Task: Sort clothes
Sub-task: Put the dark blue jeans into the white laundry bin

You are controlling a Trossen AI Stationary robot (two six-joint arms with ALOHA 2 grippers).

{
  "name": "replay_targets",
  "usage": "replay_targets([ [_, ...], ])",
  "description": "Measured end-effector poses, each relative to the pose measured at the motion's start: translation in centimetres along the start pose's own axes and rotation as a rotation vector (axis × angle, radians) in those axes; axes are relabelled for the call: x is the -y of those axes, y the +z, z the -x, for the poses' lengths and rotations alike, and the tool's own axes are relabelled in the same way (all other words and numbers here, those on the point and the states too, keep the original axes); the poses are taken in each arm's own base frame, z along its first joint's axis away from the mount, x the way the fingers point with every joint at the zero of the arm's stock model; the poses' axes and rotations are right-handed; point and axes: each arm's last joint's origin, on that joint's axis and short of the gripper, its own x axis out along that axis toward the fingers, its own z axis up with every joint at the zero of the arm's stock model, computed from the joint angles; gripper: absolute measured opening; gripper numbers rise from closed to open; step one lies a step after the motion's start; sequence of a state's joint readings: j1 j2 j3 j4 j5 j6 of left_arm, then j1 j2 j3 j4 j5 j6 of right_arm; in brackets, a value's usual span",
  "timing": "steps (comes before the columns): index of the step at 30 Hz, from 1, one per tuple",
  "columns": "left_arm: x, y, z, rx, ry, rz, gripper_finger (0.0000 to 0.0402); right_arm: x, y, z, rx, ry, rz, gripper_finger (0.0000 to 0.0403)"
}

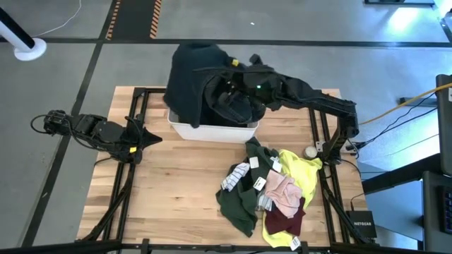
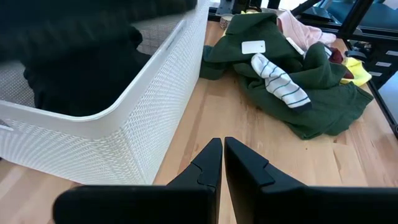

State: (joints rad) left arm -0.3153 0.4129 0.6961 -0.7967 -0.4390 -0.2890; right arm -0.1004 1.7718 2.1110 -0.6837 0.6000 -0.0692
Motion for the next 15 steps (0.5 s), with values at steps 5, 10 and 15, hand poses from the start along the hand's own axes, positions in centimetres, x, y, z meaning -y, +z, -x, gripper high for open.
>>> replay_targets([
  [5,0.0,0.0,0.0,0.000,0.000,0.000,0.0013,-0.7,-2.7,-2.4,-0.071,0.020,0.010,0.0080],
  [10,0.0,0.0,0.0,0.000,0.000,0.000,0.0013,-1.6,-4.8,-4.0,-0.104,0.029,0.027,0.0080],
  [15,0.0,0.0,0.0,0.000,0.000,0.000,0.0013,-2.1,-6.5,-5.1,-0.126,0.005,0.043,0.0080],
])
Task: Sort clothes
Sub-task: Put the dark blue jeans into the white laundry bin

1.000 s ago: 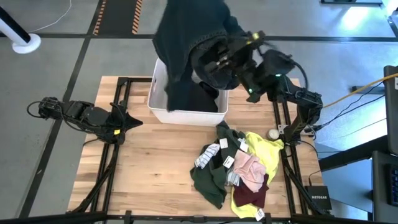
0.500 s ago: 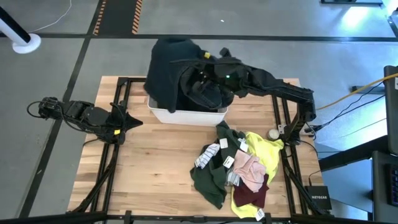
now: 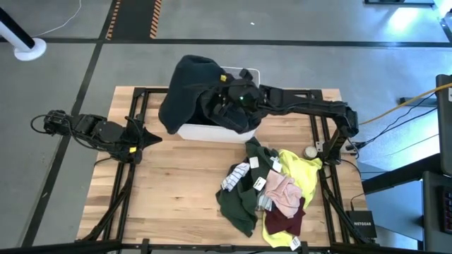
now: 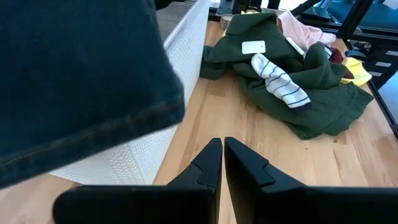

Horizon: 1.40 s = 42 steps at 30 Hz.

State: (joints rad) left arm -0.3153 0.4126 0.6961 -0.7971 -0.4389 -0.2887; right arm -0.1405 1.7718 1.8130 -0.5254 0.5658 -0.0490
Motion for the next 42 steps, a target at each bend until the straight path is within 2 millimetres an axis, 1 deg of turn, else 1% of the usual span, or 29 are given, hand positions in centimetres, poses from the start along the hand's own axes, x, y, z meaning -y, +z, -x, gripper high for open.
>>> replay_targets([
  [4,0.0,0.0,0.0,0.000,0.000,0.000,0.0013,0.5,-0.7,-0.3,-0.046,-0.144,-0.010,0.0080],
  [7,0.0,0.0,0.0,0.000,0.000,0.000,0.0013,1.2,-0.3,0.2,-0.021,-0.238,-0.010,0.0080],
  [9,0.0,0.0,0.0,0.000,0.000,0.000,0.0013,2.0,0.4,1.2,0.015,-0.279,-0.022,0.0080],
  [13,0.0,0.0,0.0,-0.001,0.000,0.000,0.0013,4.1,2.1,4.3,0.110,-0.326,-0.075,0.0080],
  [15,0.0,0.0,0.0,-0.001,0.001,0.000,0.0013,4.9,2.6,5.6,0.136,-0.332,-0.093,0.0080],
  [17,0.0,0.0,0.0,0.001,0.000,0.001,0.0013,5.2,2.6,6.2,0.134,-0.332,-0.094,0.0080],
  [19,0.0,0.0,0.0,0.001,0.000,0.001,0.0013,5.2,2.4,6.1,0.119,-0.321,-0.090,0.0080],
  [21,0.0,0.0,0.0,0.001,0.000,0.000,0.0013,5.0,2.0,5.9,0.091,-0.300,-0.079,0.0080],
  [23,0.0,0.0,0.0,0.000,0.000,0.000,0.0013,4.5,1.5,5.1,0.057,-0.292,-0.069,0.0080],
  [29,0.0,0.0,0.0,0.001,0.001,-0.003,0.0013,2.4,0.4,2.1,-0.003,-0.210,-0.026,0.0080],
  [33,0.0,0.0,0.0,0.002,0.001,-0.006,0.0013,1.6,-0.3,0.3,-0.028,-0.213,-0.011,0.0081],
  [36,0.0,0.0,0.0,0.002,0.001,-0.006,0.0013,0.8,-0.5,-1.0,-0.017,-0.177,-0.020,0.0082],
  [40,0.0,0.0,0.0,0.004,0.001,-0.006,0.0013,-0.1,-0.5,-2.1,0.016,-0.131,-0.016,0.0082],
  [42,0.0,0.0,0.0,0.004,0.000,-0.006,0.0013,-0.1,-0.6,-2.8,0.021,-0.130,-0.022,0.0082],
])
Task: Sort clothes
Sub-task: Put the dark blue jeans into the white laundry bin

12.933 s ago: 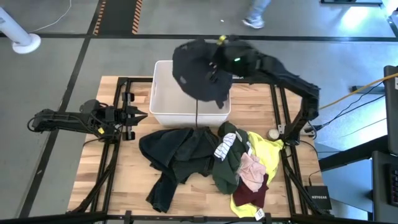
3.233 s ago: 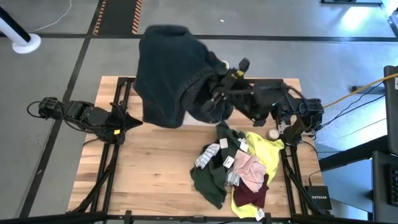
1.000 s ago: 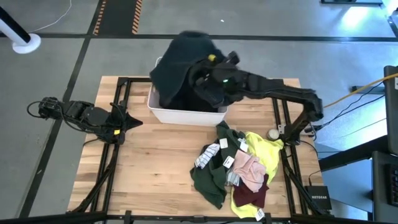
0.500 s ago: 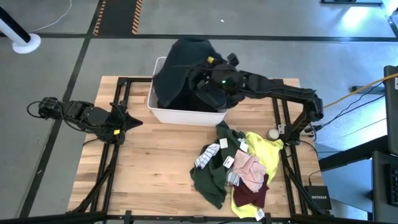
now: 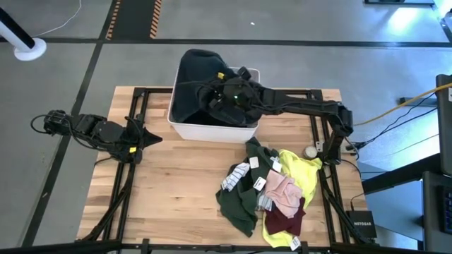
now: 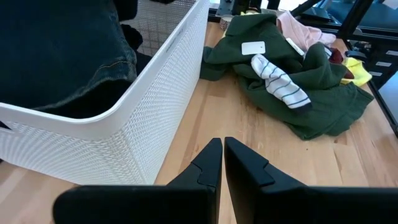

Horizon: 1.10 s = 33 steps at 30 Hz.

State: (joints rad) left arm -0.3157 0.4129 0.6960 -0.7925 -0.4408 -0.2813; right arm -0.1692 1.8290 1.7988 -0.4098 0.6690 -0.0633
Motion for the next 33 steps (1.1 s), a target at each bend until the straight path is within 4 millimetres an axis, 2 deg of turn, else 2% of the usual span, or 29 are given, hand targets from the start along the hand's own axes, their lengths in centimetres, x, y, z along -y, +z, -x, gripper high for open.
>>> replay_targets([
  [9,0.0,0.0,0.0,0.002,0.000,-0.003,0.0013,-1.7,-2.3,-3.4,-0.078,0.027,0.027,0.0102],
  [14,0.0,0.0,0.0,0.002,0.000,-0.003,0.0013,-3.0,-3.5,-4.7,-0.117,0.058,-0.032,0.0108],
  [19,0.0,0.0,0.0,0.003,0.000,-0.002,0.0013,-3.6,-4.2,-5.2,-0.146,0.120,-0.066,0.0148],
  [23,0.0,0.0,0.0,0.003,0.000,-0.003,0.0013,-3.4,-3.7,-4.7,-0.142,0.197,-0.088,0.0197],
  [26,0.0,0.0,0.0,0.003,0.001,-0.002,0.0013,-2.4,-2.1,-3.2,-0.117,0.258,-0.110,0.0226],
  [33,0.0,0.0,0.0,0.003,0.000,0.000,0.0013,0.6,2.0,0.4,-0.129,0.248,-0.172,0.0242],
])
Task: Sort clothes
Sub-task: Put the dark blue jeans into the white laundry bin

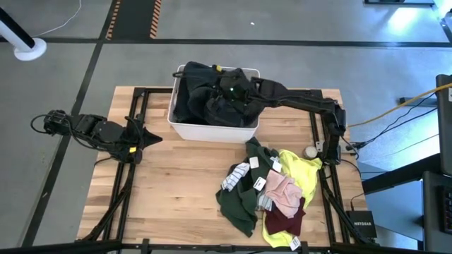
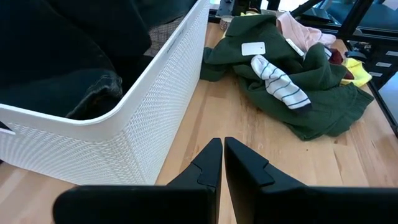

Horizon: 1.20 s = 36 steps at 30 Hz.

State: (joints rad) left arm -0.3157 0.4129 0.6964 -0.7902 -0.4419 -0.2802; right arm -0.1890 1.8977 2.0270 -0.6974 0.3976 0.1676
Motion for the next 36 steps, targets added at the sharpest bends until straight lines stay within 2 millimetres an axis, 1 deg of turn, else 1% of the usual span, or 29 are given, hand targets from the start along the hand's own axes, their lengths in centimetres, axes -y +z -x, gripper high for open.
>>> replay_targets([
  [4,0.0,0.0,0.0,0.000,0.000,0.000,0.0013,0.2,1.4,1.1,0.050,0.010,-0.041,0.0241],
  [6,0.0,0.0,0.0,0.000,0.000,0.000,0.0013,0.3,1.7,1.4,0.062,0.011,-0.046,0.0241],
  [10,0.0,0.0,0.0,-0.001,0.000,0.000,0.0013,0.4,1.7,1.3,0.061,-0.022,-0.045,0.0241],
  [12,0.0,0.0,0.0,-0.001,0.000,0.000,0.0013,0.3,1.4,0.9,0.059,-0.042,-0.047,0.0241],
  [14,0.0,0.0,0.0,-0.001,0.000,0.000,0.0013,0.1,0.7,0.0,0.031,-0.051,-0.045,0.0241],
  [20,0.0,0.0,0.0,-0.001,0.001,0.000,0.0013,-1.0,-3.1,-4.9,-0.102,-0.081,0.004,0.0241],
  [27,0.0,0.0,0.0,-0.001,0.001,-0.001,0.0013,-1.3,-6.8,-9.9,-0.225,-0.108,-0.055,0.0241],
  [33,0.0,0.0,0.0,-0.002,0.001,-0.002,0.0013,-2.0,-8.9,-12.4,-0.291,-0.077,-0.080,0.0241],
  [36,0.0,0.0,0.0,-0.003,0.001,-0.001,0.0013,-2.1,-9.3,-12.7,-0.307,-0.074,-0.081,0.0241],
])
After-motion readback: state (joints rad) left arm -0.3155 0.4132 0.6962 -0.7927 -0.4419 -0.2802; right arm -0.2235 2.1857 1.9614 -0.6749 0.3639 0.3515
